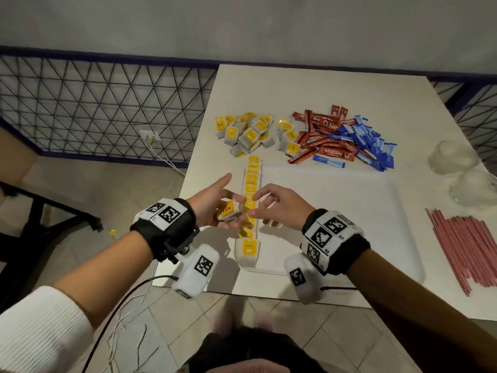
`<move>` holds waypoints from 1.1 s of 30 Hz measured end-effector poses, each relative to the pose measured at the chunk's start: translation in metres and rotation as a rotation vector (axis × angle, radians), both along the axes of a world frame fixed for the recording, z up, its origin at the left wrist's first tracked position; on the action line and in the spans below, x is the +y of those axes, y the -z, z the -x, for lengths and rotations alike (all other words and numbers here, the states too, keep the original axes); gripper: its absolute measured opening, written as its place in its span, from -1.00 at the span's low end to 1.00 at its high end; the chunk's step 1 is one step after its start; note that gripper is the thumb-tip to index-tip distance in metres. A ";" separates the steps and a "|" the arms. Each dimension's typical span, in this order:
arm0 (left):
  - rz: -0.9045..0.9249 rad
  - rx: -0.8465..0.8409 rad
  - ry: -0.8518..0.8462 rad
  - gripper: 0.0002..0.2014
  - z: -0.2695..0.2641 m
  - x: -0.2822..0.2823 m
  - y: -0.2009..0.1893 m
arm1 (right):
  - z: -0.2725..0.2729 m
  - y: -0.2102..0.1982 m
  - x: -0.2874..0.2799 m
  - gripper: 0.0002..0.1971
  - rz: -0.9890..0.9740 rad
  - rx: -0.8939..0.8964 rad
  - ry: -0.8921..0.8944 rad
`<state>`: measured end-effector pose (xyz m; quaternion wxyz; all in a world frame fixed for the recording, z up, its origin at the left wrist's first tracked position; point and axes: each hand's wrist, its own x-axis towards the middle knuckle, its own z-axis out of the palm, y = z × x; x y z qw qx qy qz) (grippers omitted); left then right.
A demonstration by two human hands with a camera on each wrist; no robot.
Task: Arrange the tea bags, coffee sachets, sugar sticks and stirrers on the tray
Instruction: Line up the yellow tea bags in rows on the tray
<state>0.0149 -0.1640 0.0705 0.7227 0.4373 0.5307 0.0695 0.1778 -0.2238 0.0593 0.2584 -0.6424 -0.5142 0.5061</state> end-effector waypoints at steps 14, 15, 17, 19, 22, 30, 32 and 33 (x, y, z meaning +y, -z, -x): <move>-0.006 -0.196 0.029 -0.59 -0.051 0.032 -0.029 | -0.029 -0.017 0.042 -0.78 -0.162 -0.020 0.117; -0.047 -0.203 0.035 -0.67 -0.052 0.036 -0.026 | -0.030 -0.014 0.045 -0.81 -0.167 -0.017 0.153; -0.130 -0.221 0.039 -0.73 -0.051 0.045 -0.018 | -0.032 -0.010 0.052 -0.82 -0.166 -0.013 0.193; -0.200 -0.222 0.073 -0.74 -0.050 0.058 -0.012 | -0.033 -0.009 0.061 -0.79 -0.139 -0.002 0.207; -0.249 -0.176 0.179 -0.77 -0.048 0.080 -0.006 | -0.033 -0.010 0.077 -0.78 -0.022 0.089 0.298; -0.219 -0.128 0.349 -0.60 -0.048 0.120 0.015 | -0.029 0.010 0.106 -0.90 0.090 0.133 0.401; -0.206 -0.112 0.358 -0.79 -0.047 0.124 0.024 | -0.026 0.018 0.107 -0.88 0.106 0.173 0.454; -0.207 -0.101 0.363 -0.90 -0.047 0.125 0.028 | -0.025 0.021 0.108 -0.88 0.111 0.204 0.477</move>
